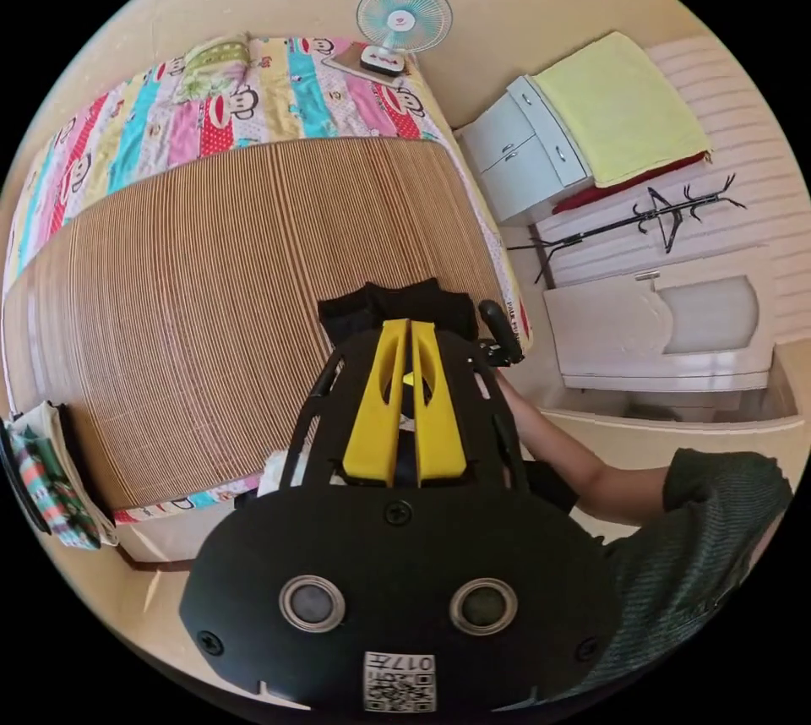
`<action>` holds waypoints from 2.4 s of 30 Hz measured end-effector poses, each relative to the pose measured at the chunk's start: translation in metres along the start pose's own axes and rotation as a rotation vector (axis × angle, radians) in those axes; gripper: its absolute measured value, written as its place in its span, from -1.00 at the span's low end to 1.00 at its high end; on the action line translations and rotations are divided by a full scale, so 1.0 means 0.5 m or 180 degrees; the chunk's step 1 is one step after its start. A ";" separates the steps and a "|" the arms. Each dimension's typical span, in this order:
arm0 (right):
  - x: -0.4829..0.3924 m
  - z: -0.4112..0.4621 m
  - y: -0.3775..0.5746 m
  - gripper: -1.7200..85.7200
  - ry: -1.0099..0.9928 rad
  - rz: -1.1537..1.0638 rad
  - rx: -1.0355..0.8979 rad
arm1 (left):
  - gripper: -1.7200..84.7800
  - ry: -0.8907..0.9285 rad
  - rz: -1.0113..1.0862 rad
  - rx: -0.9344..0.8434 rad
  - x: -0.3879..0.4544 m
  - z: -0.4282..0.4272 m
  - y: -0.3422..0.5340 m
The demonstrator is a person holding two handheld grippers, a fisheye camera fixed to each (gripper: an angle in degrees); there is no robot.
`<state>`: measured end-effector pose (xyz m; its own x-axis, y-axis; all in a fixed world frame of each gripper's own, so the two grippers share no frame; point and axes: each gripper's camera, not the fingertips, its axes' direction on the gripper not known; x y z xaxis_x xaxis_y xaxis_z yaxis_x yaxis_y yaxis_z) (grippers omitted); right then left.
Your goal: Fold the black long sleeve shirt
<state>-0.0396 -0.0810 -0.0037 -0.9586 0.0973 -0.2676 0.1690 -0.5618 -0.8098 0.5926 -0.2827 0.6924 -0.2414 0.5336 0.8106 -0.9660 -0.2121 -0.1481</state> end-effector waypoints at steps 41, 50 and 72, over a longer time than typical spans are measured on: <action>-0.658 -0.231 -0.362 -0.77 -0.0466 -0.3327 0.0672 | -0.87 0.4455 0.3671 0.1177 -0.211 -0.977 0.250; -0.597 -0.415 -0.371 -0.67 0.0340 -0.2605 0.1420 | -0.88 0.4624 0.3802 0.2676 -0.239 -1.390 0.496; -0.624 -0.134 -0.587 -0.72 -0.1297 -0.2139 0.1470 | -0.88 0.5181 0.3572 0.2793 -0.223 -1.673 0.724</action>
<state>0.2252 0.1087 0.2825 -0.8437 0.2746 0.4613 -0.4789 -0.7733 -0.4155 0.1922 0.2657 0.0746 -0.8299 -0.1105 -0.5468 -0.2364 -0.8182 0.5240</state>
